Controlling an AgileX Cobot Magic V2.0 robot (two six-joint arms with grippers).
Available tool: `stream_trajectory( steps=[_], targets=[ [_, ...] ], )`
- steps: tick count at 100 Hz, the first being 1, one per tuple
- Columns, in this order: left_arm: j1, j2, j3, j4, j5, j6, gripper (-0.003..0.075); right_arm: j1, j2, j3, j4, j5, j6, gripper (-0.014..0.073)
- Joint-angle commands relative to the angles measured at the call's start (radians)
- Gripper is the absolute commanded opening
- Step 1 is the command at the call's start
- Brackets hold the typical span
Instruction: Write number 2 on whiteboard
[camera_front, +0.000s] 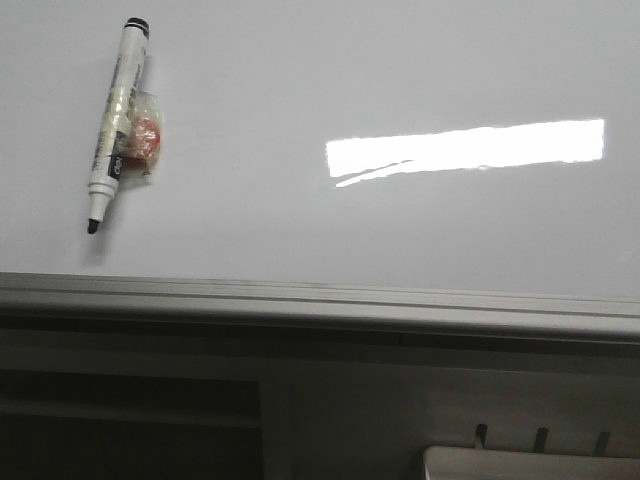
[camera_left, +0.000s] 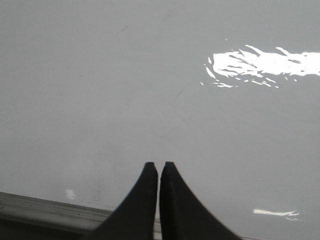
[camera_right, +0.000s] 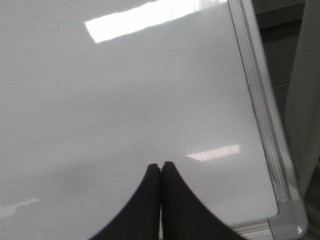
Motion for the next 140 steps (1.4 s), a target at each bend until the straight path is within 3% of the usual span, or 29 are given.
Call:
stream_trajectory(
  steps=[1, 13, 28, 36, 48, 70, 83, 102, 118, 140],
  targets=[
    [0.004, 0.038, -0.042, -0.022, -0.074, -0.010, -0.0020, -0.001, 0.037, -0.049, 0.007, -0.049, -0.001, -0.0071],
    [-0.007, 0.050, -0.042, -0.097, -0.074, -0.010, 0.0019, -0.001, 0.037, -0.049, 0.014, -0.047, -0.001, -0.0071],
    [-0.017, 0.050, -0.034, -0.118, -0.134, -0.010, 0.0262, -0.001, 0.037, -0.049, 0.014, -0.054, -0.001, -0.0071],
    [-0.017, 0.050, -0.011, -0.144, -0.249, -0.010, 0.0327, -0.001, 0.037, -0.049, 0.065, -0.063, -0.001, -0.0071],
    [-0.037, 0.050, -0.012, -0.149, -0.267, 0.000, 0.0332, 0.034, 0.042, -0.049, 0.243, -0.036, -0.065, -0.0071],
    [-0.197, 0.050, -0.013, -0.149, -0.267, 0.034, 0.0332, 0.133, 0.069, -0.049, 0.540, 0.051, -0.594, -0.0071],
    [-0.329, 0.080, -0.013, -0.149, -0.267, 0.052, 0.0329, 0.179, 0.085, -0.049, 0.713, 0.060, -0.760, -0.0071],
    [-0.523, 0.211, -0.013, -0.158, -0.291, 0.052, 0.0315, 0.230, 0.094, -0.049, 0.763, 0.050, -0.815, -0.0071],
    [-0.667, 0.369, -0.013, -0.161, -0.443, 0.052, 0.0315, 0.322, 0.094, -0.049, 0.780, 0.046, -0.862, -0.0064],
    [-0.752, 0.588, -0.031, -0.225, -0.591, 0.050, 0.0315, 0.470, 0.094, -0.049, 0.780, -0.036, -0.984, -0.0039]
  ],
)
